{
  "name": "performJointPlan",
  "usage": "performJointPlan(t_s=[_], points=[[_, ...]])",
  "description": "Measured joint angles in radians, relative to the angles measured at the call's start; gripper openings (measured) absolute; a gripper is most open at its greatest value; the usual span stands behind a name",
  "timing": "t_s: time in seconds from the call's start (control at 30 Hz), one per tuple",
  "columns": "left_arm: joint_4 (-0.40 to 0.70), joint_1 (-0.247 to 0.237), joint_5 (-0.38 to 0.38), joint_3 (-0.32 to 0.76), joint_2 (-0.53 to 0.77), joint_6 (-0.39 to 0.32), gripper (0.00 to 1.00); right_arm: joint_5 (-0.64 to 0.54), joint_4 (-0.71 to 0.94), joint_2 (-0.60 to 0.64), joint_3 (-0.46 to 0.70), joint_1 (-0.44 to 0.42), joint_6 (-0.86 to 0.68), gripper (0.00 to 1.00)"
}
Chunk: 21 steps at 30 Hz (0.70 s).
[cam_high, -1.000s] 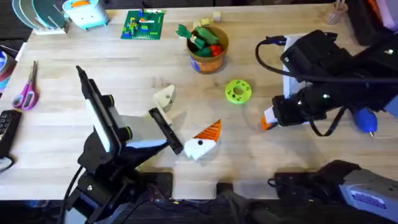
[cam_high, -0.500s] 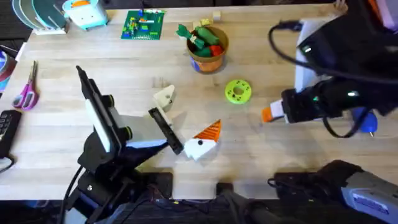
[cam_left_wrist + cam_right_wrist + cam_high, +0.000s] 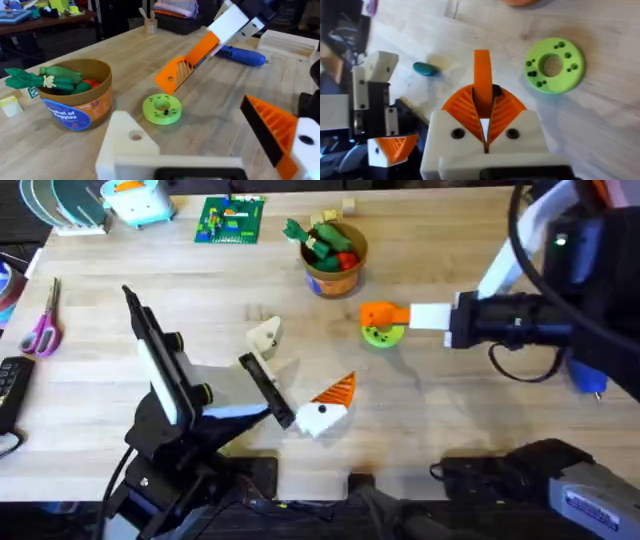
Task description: Pick up the gripper from the table and insert it into the empty holder that is missing its gripper. Then pick up a screw, insert it into the mounting hole, and use the screwdriver to tighten it. Finally, clean up the table by picking up the vegetable and placing it into the bucket.
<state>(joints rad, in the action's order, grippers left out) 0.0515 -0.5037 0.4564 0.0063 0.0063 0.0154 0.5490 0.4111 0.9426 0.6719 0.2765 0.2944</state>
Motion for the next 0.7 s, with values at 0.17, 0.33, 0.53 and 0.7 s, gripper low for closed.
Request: performJointPlan(t_s=[0.17,0.33,0.53,0.7], points=[[0.000,0.000,-0.001,0.000,0.000,0.000,0.993,0.281,-0.137,0.128,-0.008,-0.020,0.041,0.009],[0.000,0.000,0.010,0.000,0.000,0.000,0.993,0.505,-0.254,0.277,-0.008,-0.020,0.096,0.009],[0.000,0.000,0.092,0.000,0.000,0.000,0.993,0.695,-0.386,0.424,-0.008,-0.020,0.182,0.009],[0.001,0.000,0.135,0.000,0.000,0.000,0.993,0.778,-0.411,0.483,-0.008,-0.015,0.246,0.009]])
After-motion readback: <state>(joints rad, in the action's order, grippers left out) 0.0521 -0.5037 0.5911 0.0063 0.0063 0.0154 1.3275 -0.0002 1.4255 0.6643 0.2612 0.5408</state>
